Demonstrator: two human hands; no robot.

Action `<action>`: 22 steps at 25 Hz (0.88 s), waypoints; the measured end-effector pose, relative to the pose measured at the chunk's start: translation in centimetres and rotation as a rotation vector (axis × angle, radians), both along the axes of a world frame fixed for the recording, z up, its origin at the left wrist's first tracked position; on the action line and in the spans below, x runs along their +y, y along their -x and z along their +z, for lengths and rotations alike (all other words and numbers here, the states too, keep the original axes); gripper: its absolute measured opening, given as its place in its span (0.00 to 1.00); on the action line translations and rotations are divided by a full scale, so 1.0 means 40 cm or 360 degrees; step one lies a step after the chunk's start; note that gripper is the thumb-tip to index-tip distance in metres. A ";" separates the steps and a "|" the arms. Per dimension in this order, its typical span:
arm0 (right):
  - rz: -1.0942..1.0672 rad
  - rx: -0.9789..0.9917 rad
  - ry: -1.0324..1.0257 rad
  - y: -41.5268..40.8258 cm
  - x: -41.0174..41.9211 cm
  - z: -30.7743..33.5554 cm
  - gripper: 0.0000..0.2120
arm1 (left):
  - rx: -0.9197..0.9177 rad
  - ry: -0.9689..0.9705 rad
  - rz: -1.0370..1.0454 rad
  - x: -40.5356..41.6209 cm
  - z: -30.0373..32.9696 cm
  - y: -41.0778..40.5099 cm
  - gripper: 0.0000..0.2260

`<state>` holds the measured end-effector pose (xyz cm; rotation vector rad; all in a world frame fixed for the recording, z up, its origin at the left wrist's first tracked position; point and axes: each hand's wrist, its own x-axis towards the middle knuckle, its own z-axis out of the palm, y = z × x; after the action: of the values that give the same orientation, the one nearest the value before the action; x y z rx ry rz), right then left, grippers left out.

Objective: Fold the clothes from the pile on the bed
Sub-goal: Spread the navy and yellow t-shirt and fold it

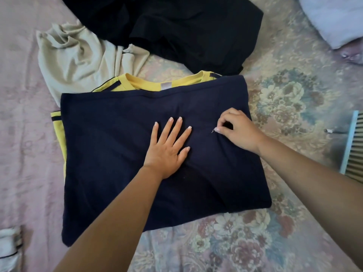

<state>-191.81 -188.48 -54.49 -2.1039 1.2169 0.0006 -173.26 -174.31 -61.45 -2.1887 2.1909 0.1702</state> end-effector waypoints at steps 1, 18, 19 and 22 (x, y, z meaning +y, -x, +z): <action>-0.0083 -0.0071 -0.0100 0.004 0.001 0.014 0.05 | 0.0011 0.0005 0.0003 0.000 0.001 0.001 0.25; -0.0745 0.0014 -0.0513 0.229 0.406 0.295 0.13 | -0.0106 -0.0525 -0.0185 0.182 0.241 -0.013 0.26; -0.0758 0.0036 -0.0512 0.221 0.442 0.295 0.14 | -0.0116 -0.0577 -0.0235 0.214 0.257 -0.009 0.26; -0.1018 -0.0114 -0.0754 0.208 0.534 0.301 0.08 | -0.0121 -0.0678 -0.0208 0.272 0.277 0.006 0.26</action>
<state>-200.15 -167.12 -42.44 -1.2474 1.6103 -0.0673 -173.52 -163.45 -50.35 -1.7895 2.0185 0.4893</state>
